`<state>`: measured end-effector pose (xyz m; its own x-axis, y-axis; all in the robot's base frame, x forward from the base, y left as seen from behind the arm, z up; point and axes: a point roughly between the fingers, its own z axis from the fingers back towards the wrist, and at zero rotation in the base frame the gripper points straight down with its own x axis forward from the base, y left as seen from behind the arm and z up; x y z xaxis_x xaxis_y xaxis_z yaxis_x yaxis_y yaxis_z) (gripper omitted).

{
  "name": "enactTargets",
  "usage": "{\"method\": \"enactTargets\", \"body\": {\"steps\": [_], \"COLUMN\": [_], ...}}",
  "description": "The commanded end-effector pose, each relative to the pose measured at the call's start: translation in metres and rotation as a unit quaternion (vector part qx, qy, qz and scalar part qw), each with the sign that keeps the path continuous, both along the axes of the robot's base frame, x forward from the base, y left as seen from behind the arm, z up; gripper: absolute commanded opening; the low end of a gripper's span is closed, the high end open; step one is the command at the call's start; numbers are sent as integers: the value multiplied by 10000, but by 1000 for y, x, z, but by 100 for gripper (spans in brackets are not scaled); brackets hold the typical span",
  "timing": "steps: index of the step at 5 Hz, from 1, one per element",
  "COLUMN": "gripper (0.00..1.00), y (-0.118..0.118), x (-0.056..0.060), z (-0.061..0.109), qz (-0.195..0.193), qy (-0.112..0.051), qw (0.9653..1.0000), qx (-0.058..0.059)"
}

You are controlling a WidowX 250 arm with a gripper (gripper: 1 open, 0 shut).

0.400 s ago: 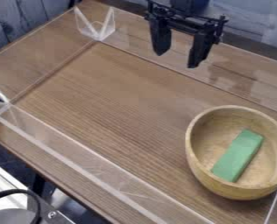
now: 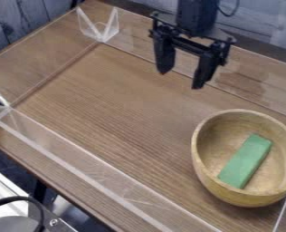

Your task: Remove the green block from inside the brown bowl and put it on the table

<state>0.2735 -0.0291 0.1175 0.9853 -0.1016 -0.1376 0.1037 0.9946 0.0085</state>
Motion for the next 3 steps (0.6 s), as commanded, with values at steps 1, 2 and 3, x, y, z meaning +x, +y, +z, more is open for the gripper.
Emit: {"method": "enactTargets", "body": {"steps": [1,2,3], "gripper": [100,100,100], "y": [-23,-29,-30], "x": [9,8,5], "z": [22,18,9], "qz": [-550,-668,-692], "qy": [-332,-428,-467], "qw": [9979,9968,9965], "qx": [33,39,66]}}
